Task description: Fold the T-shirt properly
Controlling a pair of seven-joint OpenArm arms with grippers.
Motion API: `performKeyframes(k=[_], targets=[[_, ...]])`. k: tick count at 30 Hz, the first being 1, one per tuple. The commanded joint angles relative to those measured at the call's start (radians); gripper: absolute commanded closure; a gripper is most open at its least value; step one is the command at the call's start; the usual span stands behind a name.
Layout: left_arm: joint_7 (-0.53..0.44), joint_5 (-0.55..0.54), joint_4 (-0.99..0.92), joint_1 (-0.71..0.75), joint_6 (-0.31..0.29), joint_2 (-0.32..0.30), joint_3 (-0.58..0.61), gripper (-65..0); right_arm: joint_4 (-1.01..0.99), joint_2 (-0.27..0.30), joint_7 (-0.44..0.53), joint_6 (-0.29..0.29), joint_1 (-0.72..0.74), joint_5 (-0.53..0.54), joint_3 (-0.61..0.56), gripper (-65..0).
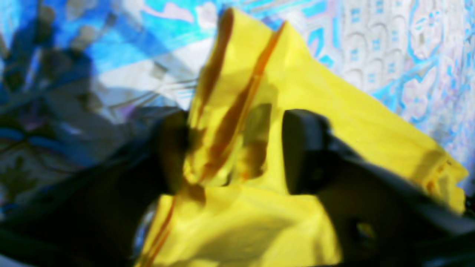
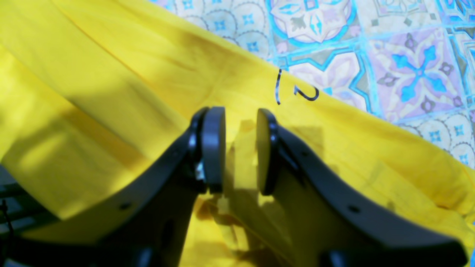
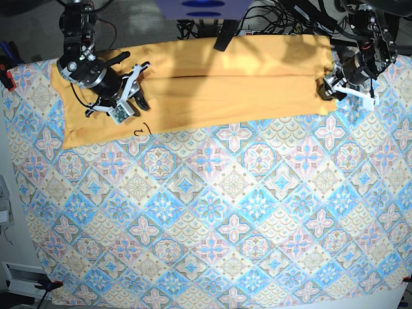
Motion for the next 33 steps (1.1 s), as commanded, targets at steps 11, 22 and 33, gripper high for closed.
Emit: performKeyframes(k=[11,22,33], targets=[[0.047,-0.005,-0.004,-0.003,0.005,0.008,0.016,-11.6,0.016,0.009,0.023,0.003,0.001,0.015,0.005,-14.6],[0.043,-0.007,0.14,-0.022,0.004,0.008,0.011,-9.8,0.019,0.009,0.023,0.003,-0.002,0.015,0.005,-14.6],[0.046,-0.055,0.234,-0.046,0.004,0.006,-0.05,0.0,0.025,0.009,0.023,0.003,-0.004,0.015,0.007,-14.6]])
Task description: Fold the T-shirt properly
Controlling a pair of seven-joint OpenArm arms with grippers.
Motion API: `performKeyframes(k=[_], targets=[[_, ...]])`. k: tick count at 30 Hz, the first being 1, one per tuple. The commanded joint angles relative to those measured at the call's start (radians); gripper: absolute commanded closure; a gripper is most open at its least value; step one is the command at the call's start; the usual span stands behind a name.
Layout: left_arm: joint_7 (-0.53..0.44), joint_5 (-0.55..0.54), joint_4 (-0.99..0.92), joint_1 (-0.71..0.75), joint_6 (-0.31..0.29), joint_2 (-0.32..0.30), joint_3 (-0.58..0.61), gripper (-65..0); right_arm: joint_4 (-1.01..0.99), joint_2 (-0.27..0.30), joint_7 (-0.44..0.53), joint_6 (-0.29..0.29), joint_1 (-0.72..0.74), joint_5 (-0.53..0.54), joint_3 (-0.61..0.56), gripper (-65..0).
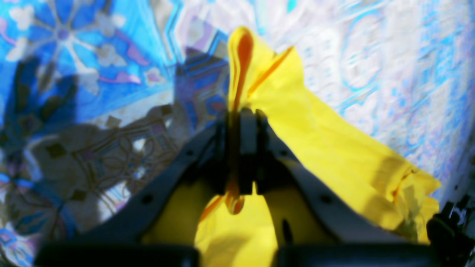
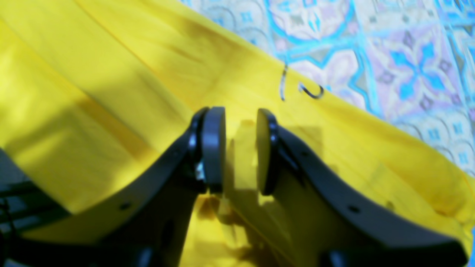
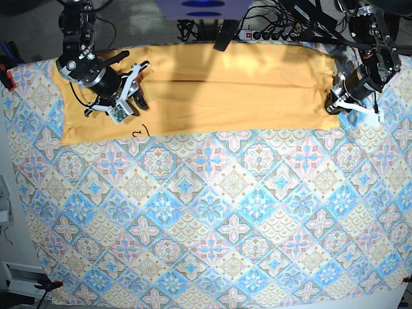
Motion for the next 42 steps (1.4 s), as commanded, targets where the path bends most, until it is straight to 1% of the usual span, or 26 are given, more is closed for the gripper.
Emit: performKeyframes(k=[1,8,9,13,16,19,24,28,32,34,42], targets=[[-0.012,-0.019,0.046,0.001,-0.01,-0.013,-0.002,0.0,0.019,0.01,0.022,0.002,0.001,0.013,0.004,-14.6],[-0.011,-0.019,0.176,0.008,-0.01,-0.002,0.005,0.0,0.019,0.01,0.022,0.002,0.001,0.013,0.01,-14.6],[-0.011,-0.021,0.182,0.008,-0.01,0.008,0.024,0.0,0.019,0.01,0.022,0.002,0.001,0.013,0.022,-14.6],[-0.012,-0.021,0.184,0.004,-0.01,0.018,0.104,0.0,0.019,0.01,0.022,0.002,0.001,0.013,0.044,-14.6],[-0.018,-0.023,0.184,-0.001,-0.01,0.051,0.188,0.0,0.019,0.01,0.022,0.002,0.0,0.013,0.064,-14.6],[-0.018,-0.021,0.184,-0.024,-0.01,0.11,0.225,0.0,0.019,0.01,0.022,0.002,-0.008,0.013,0.073,-14.6],[-0.02,-0.019,0.184,-0.061,-0.01,0.17,0.302,0.0,0.021,0.01,0.022,0.002,-0.012,0.013,0.078,-14.6],[-0.02,-0.015,0.181,-0.072,-0.01,0.222,0.337,0.0,0.021,0.01,0.022,0.002,-0.012,0.013,0.078,-14.6],[-0.021,-0.012,0.176,-0.078,-0.01,0.254,0.358,0.0,0.021,0.015,0.022,0.002,-0.012,0.013,0.078,-14.6],[-0.02,-0.007,0.169,-0.078,-0.01,0.265,0.36,0.0,0.021,0.015,0.022,0.002,-0.012,0.013,0.078,-14.6],[-0.014,-0.012,0.112,-0.095,-0.01,0.26,0.361,0.0,0.021,0.016,0.024,0.002,-0.011,0.013,0.078,-14.6]])
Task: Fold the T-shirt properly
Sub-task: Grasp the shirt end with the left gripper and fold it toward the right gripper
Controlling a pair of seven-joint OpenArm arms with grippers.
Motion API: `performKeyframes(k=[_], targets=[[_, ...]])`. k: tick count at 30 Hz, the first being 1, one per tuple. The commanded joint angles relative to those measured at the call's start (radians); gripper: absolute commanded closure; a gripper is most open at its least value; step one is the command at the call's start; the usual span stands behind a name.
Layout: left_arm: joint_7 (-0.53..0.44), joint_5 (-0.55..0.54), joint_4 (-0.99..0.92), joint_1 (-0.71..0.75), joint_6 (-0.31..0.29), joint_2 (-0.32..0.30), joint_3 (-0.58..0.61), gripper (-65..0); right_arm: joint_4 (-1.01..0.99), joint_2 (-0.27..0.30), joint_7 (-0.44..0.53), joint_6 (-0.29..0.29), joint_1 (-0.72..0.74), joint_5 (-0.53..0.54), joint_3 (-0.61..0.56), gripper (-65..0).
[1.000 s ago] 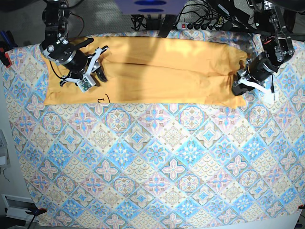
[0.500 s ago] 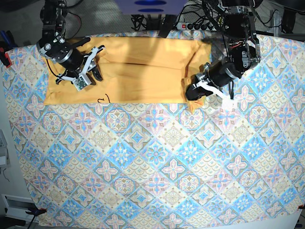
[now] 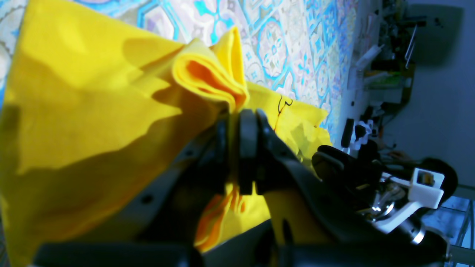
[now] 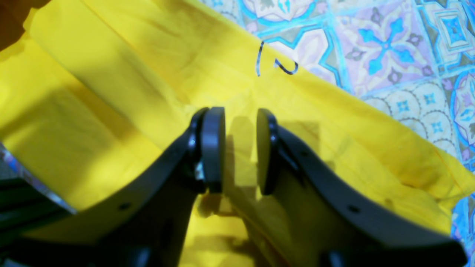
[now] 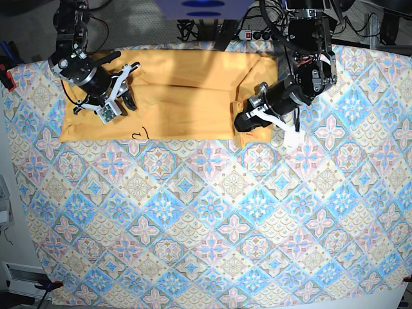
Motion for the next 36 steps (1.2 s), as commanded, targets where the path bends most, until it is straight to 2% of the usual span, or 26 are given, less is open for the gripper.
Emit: performKeyframes(k=[1,3,8,13,20,22,25,30,33,36], targets=[[-0.007,-0.021,0.01,-0.012,-0.01,-0.002,0.002,0.0,0.02,0.011,0.024,0.002,0.004,0.013,0.004,-14.6],[-0.007,-0.021,0.004,-0.024,-0.013,-0.004,0.016,0.0,0.02,0.011,0.024,0.002,0.006,0.013,0.004,-14.6],[-0.01,-0.018,-0.047,-0.07,-0.079,-0.041,0.107,0.0,0.02,0.011,0.024,0.002,0.006,0.013,0.004,-14.6],[-0.011,-0.021,-0.137,-0.111,-0.084,-0.058,0.16,0.0,0.02,0.011,0.024,0.002,0.006,0.013,0.004,-14.6],[-0.005,-0.02,-0.165,-0.125,-0.085,-0.058,0.165,0.0,0.02,0.009,0.024,0.002,0.006,0.013,0.004,-14.6],[-0.004,-0.021,-0.165,-0.125,-0.085,-0.058,0.165,-3.0,0.02,0.008,0.024,0.002,0.006,0.013,0.004,-14.6],[-0.004,-0.021,-0.163,-0.127,-0.099,-0.062,0.188,-11.8,0.02,0.006,0.024,0.002,0.006,0.013,0.004,-14.6],[-0.007,-0.024,-0.157,-0.133,-0.203,-0.11,0.274,-22.5,0.02,0.006,0.024,0.002,0.006,0.013,0.004,-14.6],[-0.007,-0.024,-0.157,-0.131,-0.232,-0.121,0.274,-26.1,0.02,0.006,0.024,0.002,0.004,0.013,0.004,-14.6],[-0.007,-0.024,-0.114,-0.116,-0.252,-0.168,0.274,-26.0,0.02,0.006,0.024,0.002,0.004,0.013,0.004,-14.6]])
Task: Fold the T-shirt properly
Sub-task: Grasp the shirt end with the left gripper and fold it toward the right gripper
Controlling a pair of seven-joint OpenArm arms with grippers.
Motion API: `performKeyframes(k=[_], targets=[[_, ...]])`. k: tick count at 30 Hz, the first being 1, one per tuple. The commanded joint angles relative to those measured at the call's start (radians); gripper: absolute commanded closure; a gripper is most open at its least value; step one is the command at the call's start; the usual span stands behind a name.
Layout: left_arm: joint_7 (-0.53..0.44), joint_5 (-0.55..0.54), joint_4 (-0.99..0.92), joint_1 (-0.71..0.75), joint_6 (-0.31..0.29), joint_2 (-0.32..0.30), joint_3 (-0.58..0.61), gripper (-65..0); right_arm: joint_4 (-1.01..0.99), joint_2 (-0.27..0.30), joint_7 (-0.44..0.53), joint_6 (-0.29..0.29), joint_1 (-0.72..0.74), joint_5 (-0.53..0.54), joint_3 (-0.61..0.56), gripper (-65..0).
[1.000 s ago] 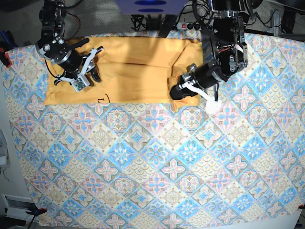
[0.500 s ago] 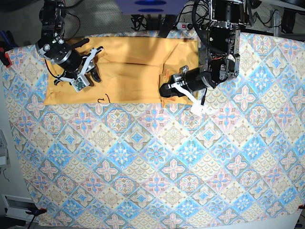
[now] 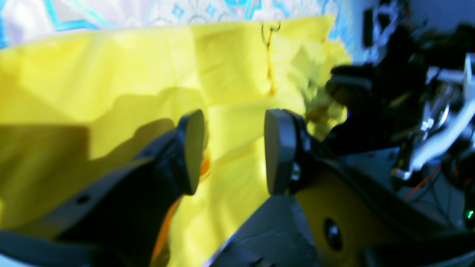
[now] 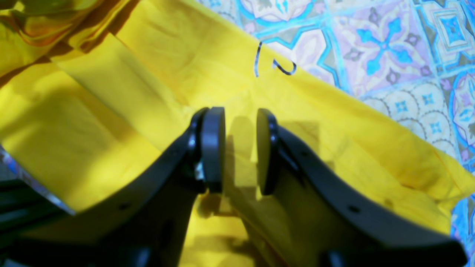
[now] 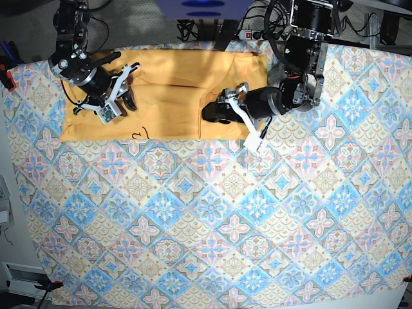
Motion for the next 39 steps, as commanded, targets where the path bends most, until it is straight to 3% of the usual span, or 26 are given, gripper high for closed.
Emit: performKeyframes(k=[1,11,18,22,24,30,36,39], targets=[[-0.015,-0.02,0.043,0.006,-0.013,-0.018,-0.003,-25.9,0.02,0.007,0.024,0.002,0.0,0.013,0.004,-14.6],[-0.018,-0.02,0.201,0.146,-0.013,-0.161,-0.003,-25.8,0.02,0.007,0.024,0.002,0.002,0.073,0.006,-14.6],[-0.021,-0.014,0.115,0.161,-0.013,-0.156,0.001,-25.8,0.02,0.007,0.024,0.002,0.002,0.073,0.004,-14.6],[-0.021,0.002,0.058,0.141,-0.013,-0.107,0.007,-25.6,0.02,0.007,0.024,0.002,0.002,0.073,0.004,-14.6],[-0.021,0.02,0.032,0.125,-0.013,-0.09,0.025,-22.9,0.02,0.007,0.024,0.002,0.0,0.073,0.004,-14.6],[-0.021,0.022,0.018,0.043,-0.013,-0.082,0.145,-6.0,0.02,0.007,0.024,0.002,0.0,0.073,0.004,-14.6],[-0.019,0.017,0.023,-0.021,-0.014,-0.082,0.268,-5.6,0.02,0.007,0.024,0.002,0.0,0.073,0.004,-14.6],[-0.019,0.015,0.066,-0.006,-0.014,-0.085,0.254,-5.5,0.02,0.007,0.024,0.002,0.0,0.073,0.004,-14.6]])
